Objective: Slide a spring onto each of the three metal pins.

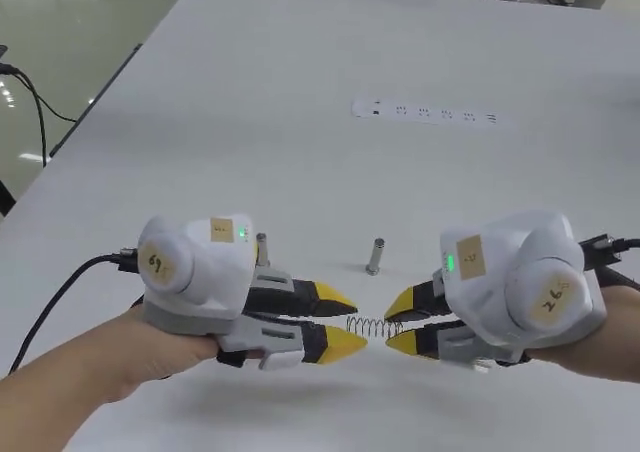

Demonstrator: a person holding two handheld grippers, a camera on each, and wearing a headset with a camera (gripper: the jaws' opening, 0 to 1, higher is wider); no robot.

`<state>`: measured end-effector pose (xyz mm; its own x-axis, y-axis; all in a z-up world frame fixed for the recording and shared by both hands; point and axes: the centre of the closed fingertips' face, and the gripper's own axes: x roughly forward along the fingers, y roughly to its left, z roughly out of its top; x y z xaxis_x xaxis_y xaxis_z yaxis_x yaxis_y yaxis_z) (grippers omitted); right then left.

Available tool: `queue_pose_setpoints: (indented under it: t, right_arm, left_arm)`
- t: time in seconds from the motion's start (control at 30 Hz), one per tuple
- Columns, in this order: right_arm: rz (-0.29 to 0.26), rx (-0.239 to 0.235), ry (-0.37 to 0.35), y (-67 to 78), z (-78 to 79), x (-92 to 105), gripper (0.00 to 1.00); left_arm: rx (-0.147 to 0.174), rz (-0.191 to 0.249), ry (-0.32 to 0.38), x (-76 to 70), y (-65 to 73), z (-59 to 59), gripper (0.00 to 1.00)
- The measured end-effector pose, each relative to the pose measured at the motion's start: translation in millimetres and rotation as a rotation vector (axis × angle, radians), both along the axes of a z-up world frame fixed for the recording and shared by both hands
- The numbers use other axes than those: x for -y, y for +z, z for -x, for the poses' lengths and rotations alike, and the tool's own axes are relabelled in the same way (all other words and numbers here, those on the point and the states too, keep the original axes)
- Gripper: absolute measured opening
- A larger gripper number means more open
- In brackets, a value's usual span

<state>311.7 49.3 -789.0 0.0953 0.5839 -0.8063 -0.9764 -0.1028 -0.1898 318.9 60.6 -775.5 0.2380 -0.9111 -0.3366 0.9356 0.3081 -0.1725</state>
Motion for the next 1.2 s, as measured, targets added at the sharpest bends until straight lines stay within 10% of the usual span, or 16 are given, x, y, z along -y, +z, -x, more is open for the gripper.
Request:
queue_pose_setpoints:
  t: [1.2]
  right_arm:
    - [-0.035, -0.039, -0.032, 2.7, 3.9, 2.4, 0.09]
  left_arm:
    - [0.012, 0.003, -0.08, 6.3, 6.5, 7.7, 0.02]
